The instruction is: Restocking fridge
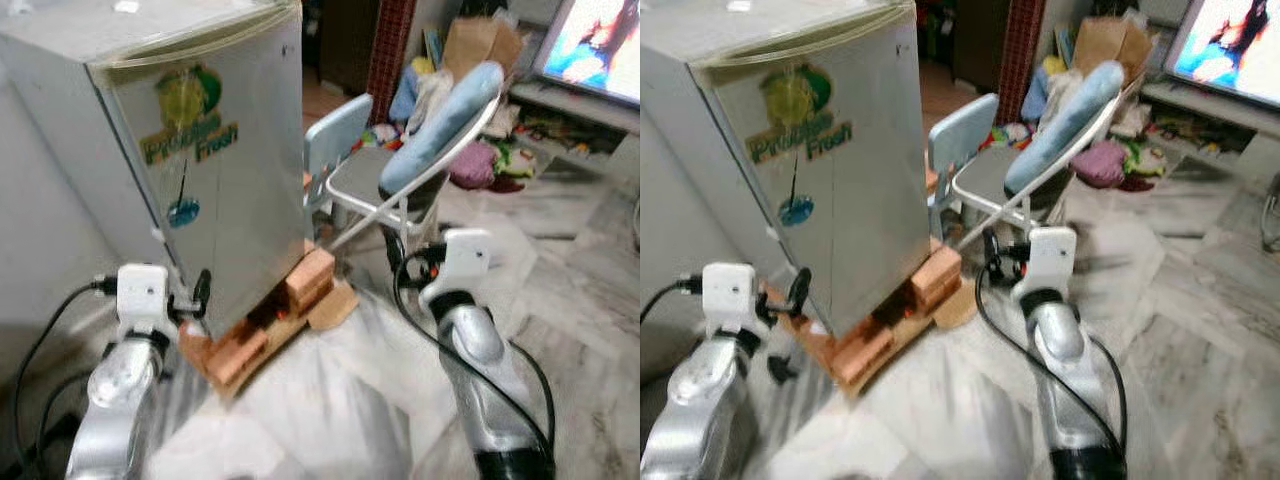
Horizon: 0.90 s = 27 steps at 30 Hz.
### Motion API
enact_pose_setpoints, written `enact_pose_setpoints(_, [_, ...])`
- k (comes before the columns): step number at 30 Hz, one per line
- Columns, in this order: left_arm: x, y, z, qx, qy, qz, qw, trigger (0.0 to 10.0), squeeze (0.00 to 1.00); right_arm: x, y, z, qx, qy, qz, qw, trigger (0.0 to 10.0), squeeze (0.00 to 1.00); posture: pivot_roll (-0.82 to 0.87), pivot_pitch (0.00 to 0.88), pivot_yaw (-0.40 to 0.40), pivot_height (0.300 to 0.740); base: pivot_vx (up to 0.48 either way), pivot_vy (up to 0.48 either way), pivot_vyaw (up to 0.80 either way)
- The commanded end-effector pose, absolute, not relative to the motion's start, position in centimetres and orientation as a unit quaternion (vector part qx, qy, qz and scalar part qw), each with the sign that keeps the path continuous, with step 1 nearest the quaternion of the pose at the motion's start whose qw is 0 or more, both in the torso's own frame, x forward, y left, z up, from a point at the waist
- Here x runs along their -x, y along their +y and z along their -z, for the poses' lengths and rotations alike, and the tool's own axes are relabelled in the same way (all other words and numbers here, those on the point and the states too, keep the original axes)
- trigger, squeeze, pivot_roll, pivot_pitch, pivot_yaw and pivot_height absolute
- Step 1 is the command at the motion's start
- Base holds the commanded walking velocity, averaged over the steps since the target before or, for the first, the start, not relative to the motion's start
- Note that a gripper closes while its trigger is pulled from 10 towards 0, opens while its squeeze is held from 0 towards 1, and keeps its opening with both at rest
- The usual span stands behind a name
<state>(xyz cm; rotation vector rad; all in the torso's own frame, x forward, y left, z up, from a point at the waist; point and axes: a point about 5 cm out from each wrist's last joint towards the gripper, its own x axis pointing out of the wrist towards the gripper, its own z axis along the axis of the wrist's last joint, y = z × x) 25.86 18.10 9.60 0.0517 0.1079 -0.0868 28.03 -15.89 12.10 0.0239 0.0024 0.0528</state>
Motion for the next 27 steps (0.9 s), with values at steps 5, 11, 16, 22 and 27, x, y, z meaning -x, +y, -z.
enact_pose_setpoints(5, [-26.3, 18.7, -9.8, -0.035, 0.055, 0.041, 0.997, 10.0, 0.00, -28.8, -15.1, -13.2, -0.015, -0.023, -0.033, 0.999, 10.0, 0.00, 0.06, 0.036, -0.004, 0.740, 0.000, 0.480, 0.00])
enact_pose_setpoints(11, [-26.2, 18.5, -9.7, -0.033, 0.051, 0.052, 0.997, 10.0, 0.00, -28.9, -15.1, -13.3, -0.014, -0.025, -0.032, 0.999, 10.0, 0.00, 0.06, 0.042, -0.003, 0.740, 0.000, 0.480, 0.00])
enact_pose_setpoints(16, [-26.1, 17.8, -10.0, -0.033, 0.035, 0.079, 0.996, 10.0, 0.00, -29.1, -14.9, -13.3, -0.019, -0.022, -0.031, 0.999, 10.0, 0.00, 0.06, 0.048, -0.003, 0.740, 0.000, 0.467, -0.08])
enact_pose_setpoints(22, [-26.1, 17.6, -10.0, -0.065, 0.033, 0.080, 0.994, 10.0, 0.00, -29.0, -14.8, -13.0, -0.018, -0.018, -0.030, 0.999, 10.0, 0.00, 0.06, 0.056, -0.003, 0.740, 0.000, 0.293, -0.75])
enact_pose_setpoints(27, [-26.3, 17.4, -10.3, -0.071, 0.024, 0.074, 0.994, 10.0, 0.00, -28.2, -15.0, -12.2, -0.023, -0.005, -0.027, 0.999, 10.0, 0.00, 0.07, 0.056, -0.017, 0.740, 0.000, 0.000, -0.10])
